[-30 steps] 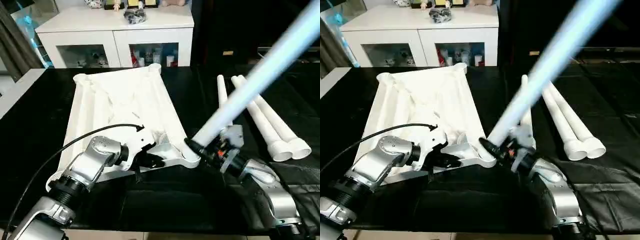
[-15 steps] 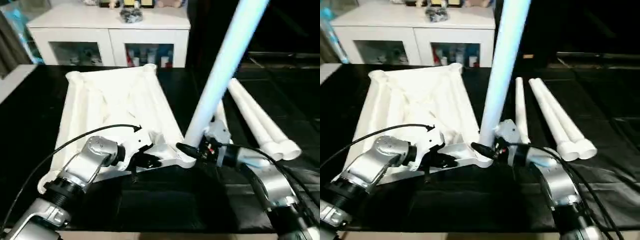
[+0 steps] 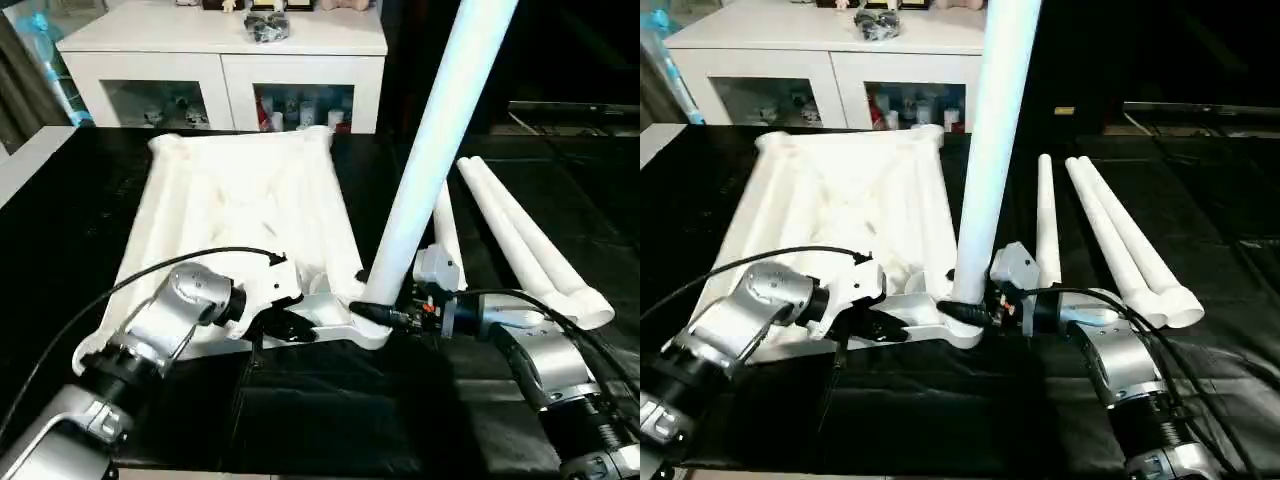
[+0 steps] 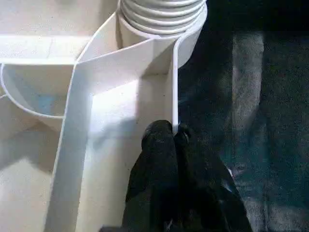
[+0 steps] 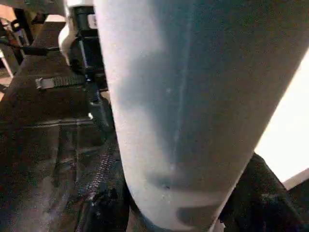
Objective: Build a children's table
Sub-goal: Insert table leg to table base, then rotate leg to tighten
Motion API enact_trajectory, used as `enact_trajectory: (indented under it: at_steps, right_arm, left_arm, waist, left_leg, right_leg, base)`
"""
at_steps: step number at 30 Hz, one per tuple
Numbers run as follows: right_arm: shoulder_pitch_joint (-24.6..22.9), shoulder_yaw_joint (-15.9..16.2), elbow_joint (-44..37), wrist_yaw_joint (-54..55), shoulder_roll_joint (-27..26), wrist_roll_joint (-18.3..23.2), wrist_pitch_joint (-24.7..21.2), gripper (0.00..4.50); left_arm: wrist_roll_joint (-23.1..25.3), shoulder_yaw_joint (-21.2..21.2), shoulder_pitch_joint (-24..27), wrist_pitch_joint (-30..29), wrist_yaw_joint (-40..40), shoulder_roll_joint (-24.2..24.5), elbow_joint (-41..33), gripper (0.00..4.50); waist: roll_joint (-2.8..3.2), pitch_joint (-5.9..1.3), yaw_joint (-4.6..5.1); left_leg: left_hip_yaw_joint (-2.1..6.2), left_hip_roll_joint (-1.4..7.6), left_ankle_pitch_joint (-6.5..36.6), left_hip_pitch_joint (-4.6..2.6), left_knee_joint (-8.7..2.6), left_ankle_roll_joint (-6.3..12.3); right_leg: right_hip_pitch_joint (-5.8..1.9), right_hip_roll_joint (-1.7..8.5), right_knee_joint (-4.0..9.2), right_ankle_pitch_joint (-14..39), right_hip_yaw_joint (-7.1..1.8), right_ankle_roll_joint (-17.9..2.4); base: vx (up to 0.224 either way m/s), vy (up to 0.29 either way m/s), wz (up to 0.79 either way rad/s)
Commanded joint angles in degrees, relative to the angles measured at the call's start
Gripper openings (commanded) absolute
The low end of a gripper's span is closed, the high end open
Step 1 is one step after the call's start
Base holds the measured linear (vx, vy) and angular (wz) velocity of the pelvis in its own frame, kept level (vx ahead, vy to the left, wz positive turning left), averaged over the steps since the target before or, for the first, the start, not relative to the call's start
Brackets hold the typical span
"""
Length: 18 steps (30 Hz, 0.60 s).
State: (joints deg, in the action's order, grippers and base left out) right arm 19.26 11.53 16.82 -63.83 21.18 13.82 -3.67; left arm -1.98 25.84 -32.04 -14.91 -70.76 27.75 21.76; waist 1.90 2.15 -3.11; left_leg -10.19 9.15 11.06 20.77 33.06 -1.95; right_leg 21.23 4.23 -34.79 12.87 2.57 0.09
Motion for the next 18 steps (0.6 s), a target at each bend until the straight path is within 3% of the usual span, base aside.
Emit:
enact_trajectory:
  at_steps: [1, 5, 11, 14, 15, 16, 18]
  right_arm:
    - [-3.9, 9.8, 4.2, -5.4, -1.1, -3.2, -3.3, 1.91]
    - [-3.2, 9.0, 4.9, -5.6, -2.0, -3.1, -3.1, 1.91]
    - [-1.9, 6.6, 6.6, 0.1, -4.8, -3.4, -4.3, 1.91]
    - [-0.2, 3.5, 9.8, 10.0, -8.0, -5.2, -5.4, 1.91]
    - [0.2, 2.9, 10.5, 11.6, -8.8, -5.2, -5.5, 1.91]
    - [0.6, 2.0, 11.3, 13.5, -9.6, -5.0, -5.5, 1.91]
    - [1.9, -0.2, 13.9, 18.0, -11.9, -4.5, -5.8, 1.91]
  left_arm:
    - [1.2, 1.2, -1.6, 1.1, 0.2, -0.9, 0.8, 0.00]
    - [1.4, 1.0, -2.4, 1.6, -0.3, -1.2, 2.3, 0.00]
    - [0.2, -2.0, -1.6, -0.9, 2.2, -1.8, 2.6, 0.00]
    - [-1.5, -6.5, 1.2, -5.5, 8.3, -2.5, -0.8, 0.00]
    - [-1.4, -7.2, 2.1, -6.2, 9.6, -2.4, -2.1, 0.00]
    - [-1.2, -7.8, 3.3, -7.1, 10.8, -2.1, -4.0, 0.00]
    - [-1.4, -9.5, 6.3, -10.9, 13.4, -2.0, -9.3, 0.00]
  waist:
    - [0.30, -1.11, 0.05]
    - [0.20, -0.89, -0.01]
    - [0.02, -0.70, 0.06]
    - [-0.04, -0.20, 0.73]
    - [-0.59, -0.04, 1.04]
    - [-0.31, -0.10, 1.02]
    - [-0.34, 0.06, 1.83]
  left_leg:
    - [1.73, 4.17, 18.7, -0.59, -4.99, 0.97]
    - [1.80, 4.25, 20.2, -1.00, -5.37, 0.38]
    - [1.69, 4.36, 19.3, -0.95, -5.61, 0.50]
    - [2.13, 4.23, 22.1, -0.62, -6.10, -1.07]
    - [2.38, 4.11, 23.7, -0.64, -6.11, -1.29]
    - [2.57, 4.18, 23.9, -0.71, -6.09, -1.46]
    - [3.13, 4.36, 24.4, 0.14, -6.59, -1.91]
  right_leg:
    - [-1.17, 4.42, 4.96, 11.6, -2.84, -14.4]
    - [-1.13, 4.62, 5.52, 16.2, -2.99, -13.5]
    - [-1.06, 4.82, 5.72, 17.5, -3.11, -13.5]
    - [-0.76, 5.03, 5.98, 25.0, -2.93, -11.9]
    - [-0.59, 5.10, 6.55, 30.4, -2.88, -9.9]
    - [-0.47, 5.27, 6.53, 31.8, -3.00, -9.3]
    - [-0.61, 5.39, 6.43, 33.2, -2.91, -8.1]
  base:
    - [0.000, 0.000, 0.00]
    - [0.000, 0.000, 0.00]
    - [0.000, 0.000, 0.00]
    - [0.000, 0.000, 0.00]
    - [0.000, 0.000, 0.00]
    - [0.000, 0.000, 0.00]
    - [-0.010, 0.006, -0.12]
